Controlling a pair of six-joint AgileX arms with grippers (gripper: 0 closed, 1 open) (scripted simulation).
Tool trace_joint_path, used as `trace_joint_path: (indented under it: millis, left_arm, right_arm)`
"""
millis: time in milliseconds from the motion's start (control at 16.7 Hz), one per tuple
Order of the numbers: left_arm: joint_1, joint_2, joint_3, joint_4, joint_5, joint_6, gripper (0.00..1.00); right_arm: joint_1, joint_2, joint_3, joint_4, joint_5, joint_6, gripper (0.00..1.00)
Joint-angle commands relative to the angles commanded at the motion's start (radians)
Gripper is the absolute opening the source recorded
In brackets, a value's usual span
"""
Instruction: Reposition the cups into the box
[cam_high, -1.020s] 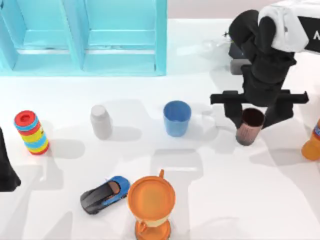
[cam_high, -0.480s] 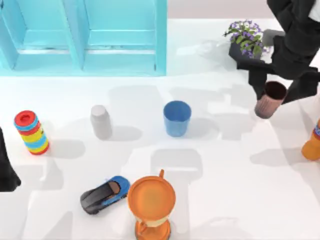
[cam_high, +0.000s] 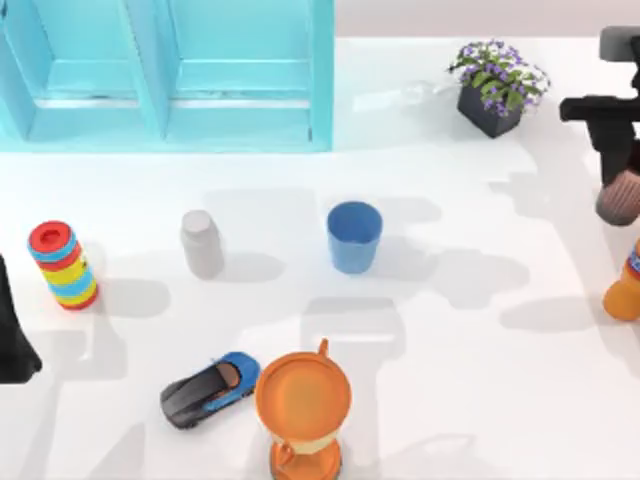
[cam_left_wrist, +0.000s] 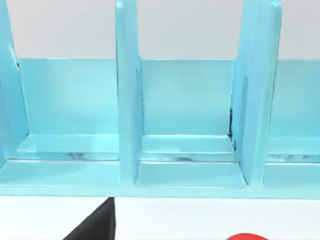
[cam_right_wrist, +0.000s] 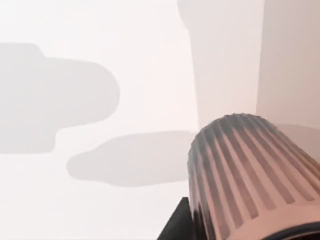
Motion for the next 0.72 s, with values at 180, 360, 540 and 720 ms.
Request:
trace_joint_path:
  millis: [180,360,540,720]
  left_arm:
    - [0.000,0.000,0.000,0.000,0.000,0.000,1.00]
    - [0.000,0.000,0.000,0.000,0.000,0.000,1.00]
    - [0.000,0.000,0.000,0.000,0.000,0.000,1.00]
    - [0.000,0.000,0.000,0.000,0.000,0.000,1.00]
  right_arm:
    - [0.004,-0.013,-0.010,-0.015,0.005,-0.016,0.00]
    - [0.003,-0.010,-0.007,-0.011,0.002,-0.016,0.00]
    - [-0.016,-0.036,-0.001,0.028,-0.043,-0.075,0.00]
    - [-0.128,-0.099,-0.024,0.064,-0.096,-0.198,0.00]
